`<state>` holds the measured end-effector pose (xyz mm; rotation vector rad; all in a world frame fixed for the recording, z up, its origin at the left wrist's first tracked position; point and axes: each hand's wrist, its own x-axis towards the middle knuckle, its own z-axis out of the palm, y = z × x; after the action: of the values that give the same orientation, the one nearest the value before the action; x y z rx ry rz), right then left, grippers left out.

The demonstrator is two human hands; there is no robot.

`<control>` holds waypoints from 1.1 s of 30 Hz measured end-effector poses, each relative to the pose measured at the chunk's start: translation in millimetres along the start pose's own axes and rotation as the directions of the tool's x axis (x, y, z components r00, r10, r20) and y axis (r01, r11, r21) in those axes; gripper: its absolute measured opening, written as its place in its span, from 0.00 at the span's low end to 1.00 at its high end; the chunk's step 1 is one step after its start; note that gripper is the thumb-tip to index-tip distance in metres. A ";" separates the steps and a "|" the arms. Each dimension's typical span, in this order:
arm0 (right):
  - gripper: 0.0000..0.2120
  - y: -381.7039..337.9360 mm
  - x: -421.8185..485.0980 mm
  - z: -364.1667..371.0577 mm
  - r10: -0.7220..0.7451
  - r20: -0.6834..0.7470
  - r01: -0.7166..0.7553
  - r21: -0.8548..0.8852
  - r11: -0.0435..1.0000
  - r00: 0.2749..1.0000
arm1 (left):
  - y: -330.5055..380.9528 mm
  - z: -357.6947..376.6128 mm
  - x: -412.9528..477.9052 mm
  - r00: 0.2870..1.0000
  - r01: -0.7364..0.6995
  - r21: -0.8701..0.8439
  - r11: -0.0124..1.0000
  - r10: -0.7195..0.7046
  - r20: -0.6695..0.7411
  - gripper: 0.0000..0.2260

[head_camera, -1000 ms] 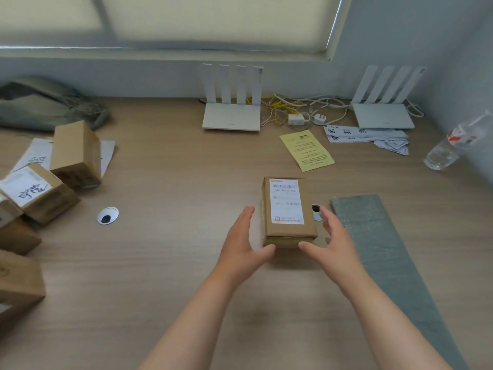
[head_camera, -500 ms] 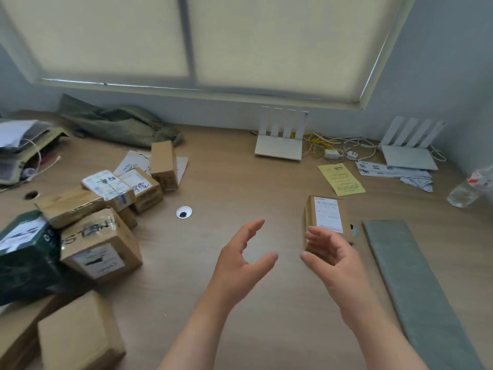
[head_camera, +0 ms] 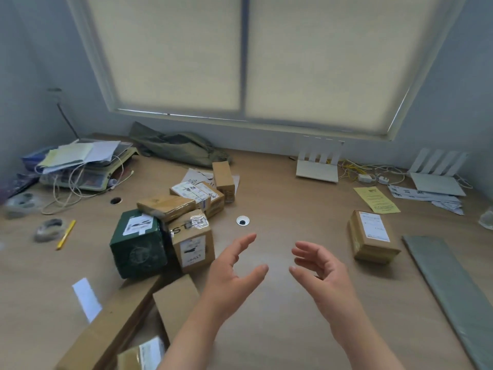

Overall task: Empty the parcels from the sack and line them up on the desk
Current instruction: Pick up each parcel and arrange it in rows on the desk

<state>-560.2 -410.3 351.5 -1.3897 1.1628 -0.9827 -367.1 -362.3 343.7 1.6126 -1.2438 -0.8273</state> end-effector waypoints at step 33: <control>0.17 68.9 -59.5 207.0 0.327 0.296 -0.250 -0.268 0.930 0.897 | -160.5 -157.9 -71.4 0.917 0.392 -0.036 0.919 -0.394 -0.065 0.17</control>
<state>-380.7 -311.0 256.4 -1.4388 1.1998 -0.3890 -187.8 -240.5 250.0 1.8893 -0.8659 -1.0154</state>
